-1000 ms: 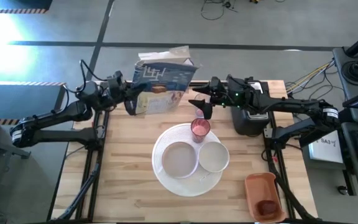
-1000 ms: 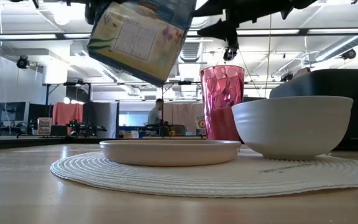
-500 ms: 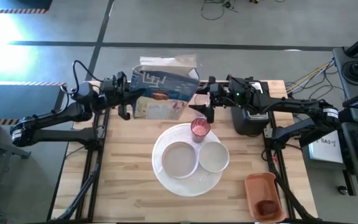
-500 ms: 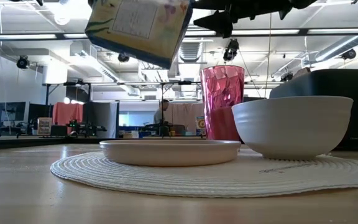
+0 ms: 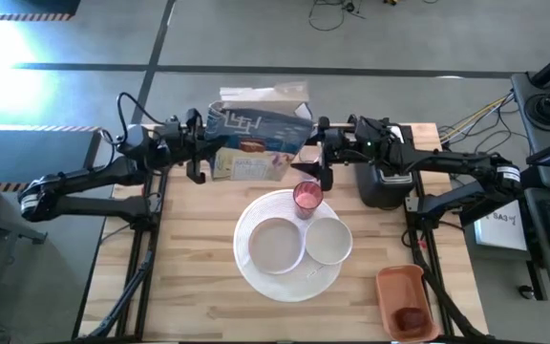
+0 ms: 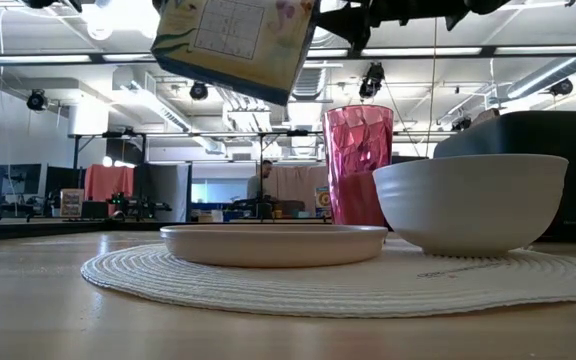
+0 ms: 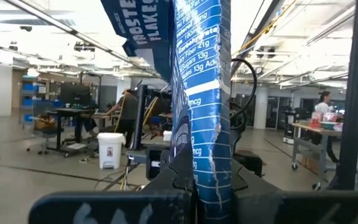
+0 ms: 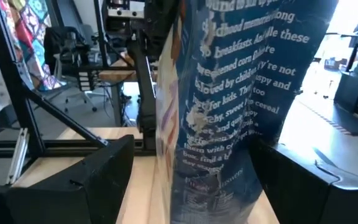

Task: Arrange a breakfast setting
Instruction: Pour the cereal from the cereal box into the white bowl

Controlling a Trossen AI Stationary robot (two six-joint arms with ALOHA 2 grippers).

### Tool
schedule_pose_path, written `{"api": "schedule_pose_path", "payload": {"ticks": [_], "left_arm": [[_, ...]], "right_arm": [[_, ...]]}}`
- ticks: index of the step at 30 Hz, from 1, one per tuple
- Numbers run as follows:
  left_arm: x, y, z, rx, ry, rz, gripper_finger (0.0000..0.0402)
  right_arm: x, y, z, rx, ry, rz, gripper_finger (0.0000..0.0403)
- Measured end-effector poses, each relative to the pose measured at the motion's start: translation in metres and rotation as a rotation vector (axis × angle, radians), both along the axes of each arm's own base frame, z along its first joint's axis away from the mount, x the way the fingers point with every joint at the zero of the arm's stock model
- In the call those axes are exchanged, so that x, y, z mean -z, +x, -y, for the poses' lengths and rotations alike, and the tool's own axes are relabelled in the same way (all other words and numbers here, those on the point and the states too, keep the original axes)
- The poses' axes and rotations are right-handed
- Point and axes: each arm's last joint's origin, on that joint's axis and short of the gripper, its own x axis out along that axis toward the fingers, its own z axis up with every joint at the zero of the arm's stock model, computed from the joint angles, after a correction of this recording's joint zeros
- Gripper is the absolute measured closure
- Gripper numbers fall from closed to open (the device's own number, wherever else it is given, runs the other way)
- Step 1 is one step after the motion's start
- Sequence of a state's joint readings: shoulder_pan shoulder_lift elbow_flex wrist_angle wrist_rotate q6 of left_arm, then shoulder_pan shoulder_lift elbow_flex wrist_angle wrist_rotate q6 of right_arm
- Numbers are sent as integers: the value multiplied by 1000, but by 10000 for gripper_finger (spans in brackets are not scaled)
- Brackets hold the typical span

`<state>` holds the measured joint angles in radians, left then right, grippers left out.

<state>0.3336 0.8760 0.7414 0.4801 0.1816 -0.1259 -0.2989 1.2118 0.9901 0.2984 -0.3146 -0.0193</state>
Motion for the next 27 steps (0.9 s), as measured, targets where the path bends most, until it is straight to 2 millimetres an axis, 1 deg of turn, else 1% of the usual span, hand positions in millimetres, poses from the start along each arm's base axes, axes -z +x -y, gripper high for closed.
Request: {"api": "schedule_pose_path", "payload": {"ticks": [4, 8, 15, 17, 21, 27], "left_arm": [[1, 6, -2, 2, 5, 18, 402], [-2, 9, -2, 43, 21, 70, 401], [-13, 22, 3, 216, 42, 63, 401], [-16, 25, 4, 232, 43, 60, 401], [-17, 24, 6, 234, 46, 49, 401], [-22, 15, 9, 246, 72, 75, 401]], "right_arm": [[-1, 0, 0, 10, 4, 7, 94], [-3, 0, 0, 6, 0, 28, 94], [-5, -1, 0, 13, -19, 49, 94], [-6, -1, 0, 37, -30, 54, 94], [-6, -4, 0, 64, -59, 26, 94], [-11, -10, -2, 69, -61, 31, 94]]}}
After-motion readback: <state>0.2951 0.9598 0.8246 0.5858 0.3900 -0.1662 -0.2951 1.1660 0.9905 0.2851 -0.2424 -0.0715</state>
